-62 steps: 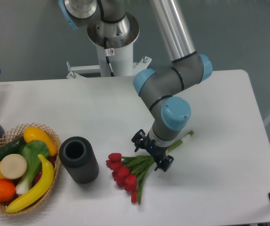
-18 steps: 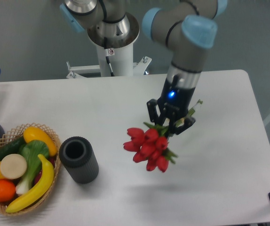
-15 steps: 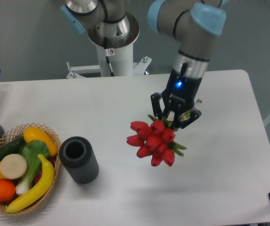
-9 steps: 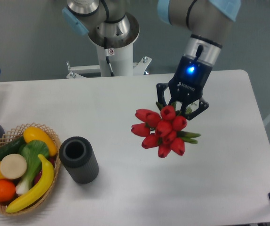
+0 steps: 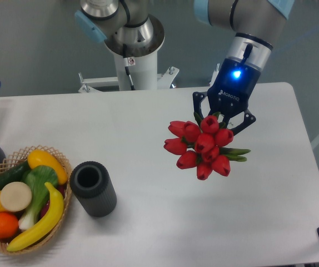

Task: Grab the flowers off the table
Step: 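Lift the grasped tulip bundle up off the table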

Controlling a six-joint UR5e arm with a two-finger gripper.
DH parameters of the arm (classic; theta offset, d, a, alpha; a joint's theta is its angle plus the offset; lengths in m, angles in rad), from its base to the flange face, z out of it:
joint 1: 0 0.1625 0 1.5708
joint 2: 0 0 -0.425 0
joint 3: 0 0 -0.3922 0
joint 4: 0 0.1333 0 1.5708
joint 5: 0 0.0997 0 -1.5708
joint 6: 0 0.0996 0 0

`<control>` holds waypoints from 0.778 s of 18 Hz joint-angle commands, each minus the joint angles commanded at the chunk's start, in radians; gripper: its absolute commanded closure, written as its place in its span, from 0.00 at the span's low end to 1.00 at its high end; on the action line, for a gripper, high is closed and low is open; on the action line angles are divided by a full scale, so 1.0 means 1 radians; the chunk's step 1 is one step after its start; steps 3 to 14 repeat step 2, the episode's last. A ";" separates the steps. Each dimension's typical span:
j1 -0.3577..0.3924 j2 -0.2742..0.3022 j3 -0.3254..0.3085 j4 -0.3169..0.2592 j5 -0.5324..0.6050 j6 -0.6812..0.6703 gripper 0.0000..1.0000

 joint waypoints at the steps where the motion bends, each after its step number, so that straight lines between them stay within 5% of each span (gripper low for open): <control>1: 0.000 0.000 0.000 0.000 0.000 0.000 0.70; 14: -0.002 -0.002 0.000 0.000 0.000 0.000 0.70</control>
